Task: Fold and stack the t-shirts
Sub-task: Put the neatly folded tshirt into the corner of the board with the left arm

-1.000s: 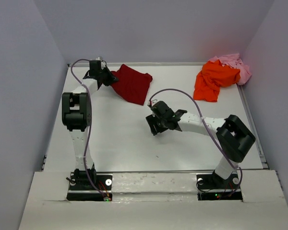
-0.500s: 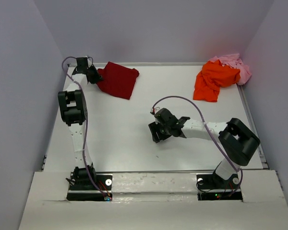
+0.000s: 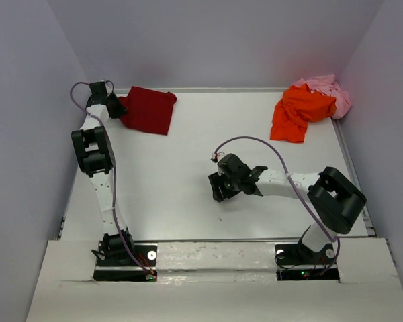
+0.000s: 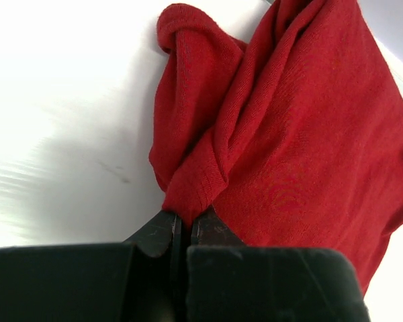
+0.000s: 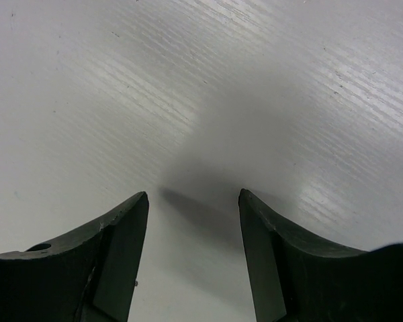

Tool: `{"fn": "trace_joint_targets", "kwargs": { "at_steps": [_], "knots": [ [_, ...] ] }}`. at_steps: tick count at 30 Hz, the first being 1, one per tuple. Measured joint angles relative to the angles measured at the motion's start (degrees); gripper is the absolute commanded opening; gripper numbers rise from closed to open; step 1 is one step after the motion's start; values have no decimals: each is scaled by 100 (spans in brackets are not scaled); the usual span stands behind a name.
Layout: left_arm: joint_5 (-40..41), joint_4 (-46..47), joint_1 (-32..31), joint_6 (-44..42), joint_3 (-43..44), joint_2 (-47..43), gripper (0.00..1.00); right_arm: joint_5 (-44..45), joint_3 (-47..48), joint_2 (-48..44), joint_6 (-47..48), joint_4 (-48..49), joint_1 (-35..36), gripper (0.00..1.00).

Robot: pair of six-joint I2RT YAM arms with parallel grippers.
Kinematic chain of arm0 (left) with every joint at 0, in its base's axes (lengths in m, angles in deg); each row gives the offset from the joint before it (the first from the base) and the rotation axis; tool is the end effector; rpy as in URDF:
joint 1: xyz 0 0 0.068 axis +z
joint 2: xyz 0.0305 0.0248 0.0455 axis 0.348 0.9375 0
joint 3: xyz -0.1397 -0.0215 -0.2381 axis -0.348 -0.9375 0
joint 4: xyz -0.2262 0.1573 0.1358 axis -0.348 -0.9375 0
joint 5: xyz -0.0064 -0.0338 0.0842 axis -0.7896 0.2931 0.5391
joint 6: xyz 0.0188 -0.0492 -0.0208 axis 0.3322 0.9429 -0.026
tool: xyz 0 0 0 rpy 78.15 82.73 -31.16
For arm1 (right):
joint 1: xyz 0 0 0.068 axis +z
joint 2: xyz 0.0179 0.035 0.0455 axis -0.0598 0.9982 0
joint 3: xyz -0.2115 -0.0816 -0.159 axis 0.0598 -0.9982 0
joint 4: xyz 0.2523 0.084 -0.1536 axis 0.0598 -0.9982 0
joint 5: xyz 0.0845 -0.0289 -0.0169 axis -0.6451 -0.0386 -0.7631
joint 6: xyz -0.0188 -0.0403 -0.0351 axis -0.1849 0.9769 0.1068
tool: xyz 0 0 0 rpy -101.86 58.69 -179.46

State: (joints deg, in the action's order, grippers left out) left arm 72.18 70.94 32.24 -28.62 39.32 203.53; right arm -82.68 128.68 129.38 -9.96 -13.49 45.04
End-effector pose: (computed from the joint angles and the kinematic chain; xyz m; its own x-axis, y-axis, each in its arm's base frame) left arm 0.6019 0.1153 0.1588 -0.5413 -0.4758 -0.6933 -0.1916 0.8726 -0.4492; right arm 0.2344 0.2668 0.1322 -0.7591 -0.3646 -0.5393 -0.5447 0.8095 0.2193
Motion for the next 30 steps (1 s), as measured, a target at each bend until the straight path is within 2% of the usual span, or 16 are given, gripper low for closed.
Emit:
{"fn": "trace_joint_targets", "kwargs": {
  "at_steps": [12,20,30],
  "knots": [
    [101,-105,621,-170,214,96,0,-125,-195,-87,-122,273,0,61],
    [282,-345,734,-365,970,507,0,-214,-282,-153,-151,328,0,61],
    [76,-387,960,-529,1019,546,0,-284,-387,-157,-168,590,0,60]
  ]
}}
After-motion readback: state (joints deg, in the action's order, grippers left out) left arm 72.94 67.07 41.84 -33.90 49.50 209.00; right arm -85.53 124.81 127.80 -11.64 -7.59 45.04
